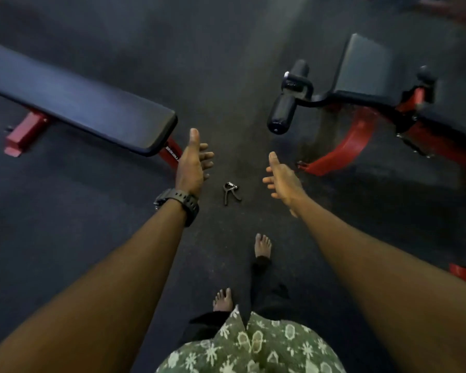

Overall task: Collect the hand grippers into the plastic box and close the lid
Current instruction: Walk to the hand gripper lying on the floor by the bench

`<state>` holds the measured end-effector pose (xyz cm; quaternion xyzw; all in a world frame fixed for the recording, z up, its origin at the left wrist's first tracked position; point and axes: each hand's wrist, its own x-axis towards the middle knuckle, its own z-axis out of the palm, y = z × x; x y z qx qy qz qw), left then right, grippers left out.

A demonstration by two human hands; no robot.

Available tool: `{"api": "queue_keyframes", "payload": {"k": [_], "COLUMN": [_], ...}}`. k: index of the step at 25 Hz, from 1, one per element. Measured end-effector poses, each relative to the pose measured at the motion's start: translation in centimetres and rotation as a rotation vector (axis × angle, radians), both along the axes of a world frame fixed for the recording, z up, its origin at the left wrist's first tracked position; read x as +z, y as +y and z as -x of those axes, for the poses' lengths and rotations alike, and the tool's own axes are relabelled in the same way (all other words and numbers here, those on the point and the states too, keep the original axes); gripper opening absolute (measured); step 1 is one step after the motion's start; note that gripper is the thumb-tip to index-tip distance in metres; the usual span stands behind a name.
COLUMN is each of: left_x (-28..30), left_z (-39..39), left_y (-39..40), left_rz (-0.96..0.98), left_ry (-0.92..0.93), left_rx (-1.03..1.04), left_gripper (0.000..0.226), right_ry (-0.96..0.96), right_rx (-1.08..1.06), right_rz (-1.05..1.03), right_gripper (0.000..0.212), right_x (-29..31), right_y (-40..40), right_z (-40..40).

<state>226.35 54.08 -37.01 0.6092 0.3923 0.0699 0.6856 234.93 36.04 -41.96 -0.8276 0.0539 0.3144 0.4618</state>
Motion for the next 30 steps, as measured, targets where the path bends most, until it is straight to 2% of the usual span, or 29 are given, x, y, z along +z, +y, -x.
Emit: {"api": "queue_keyframes", "payload": {"k": [2, 5, 9, 15, 18, 22, 25, 27, 30], "left_x": [-3.2, -9.4, -18.8, -36.6, -46.0, -56.3, -63.0, -65.6, -65.9], "left_z": [-2.7, -7.5, -11.4, -14.2, -14.4, -16.2, -18.7, -20.4, -22.6], "left_y": [0.8, 2.6, 4.8, 7.7, 9.7, 12.1, 13.8, 14.5, 14.9], "left_rz": [-0.004, 0.002, 0.026, 0.07, 0.067, 0.062, 0.052, 0.037, 0.037], "left_ry": [0.041, 0.093, 0.15, 0.233, 0.255, 0.257, 0.232, 0.215, 0.205], "left_rx": [0.031, 0.073, 0.089, 0.065, 0.052, 0.014, -0.039, -0.068, -0.09], "left_gripper": [0.076, 0.08, 0.074, 0.067, 0.073, 0.067, 0.061, 0.06, 0.065], "right_ry": [0.061, 0.122, 0.199, 0.229, 0.19, 0.0, -0.057, -0.063, -0.052], "right_rx": [0.045, 0.083, 0.088, 0.053, 0.035, 0.142, 0.204, 0.186, 0.156], "right_rz": [0.018, 0.059, 0.113, 0.203, 0.246, 0.44, 0.663, 0.755, 0.744], "right_gripper": [0.072, 0.058, 0.054, 0.057, 0.059, 0.07, 0.104, 0.116, 0.113], "right_x": [-3.8, -10.3, -20.1, -40.0, -50.2, -62.0, -69.5, -72.5, -73.5], "right_y": [1.8, 4.5, 7.5, 12.1, 14.9, 18.0, 20.1, 20.7, 20.2], "right_z": [-2.3, -6.3, -9.1, -10.5, -10.7, -12.6, -14.3, -14.8, -15.5]}}
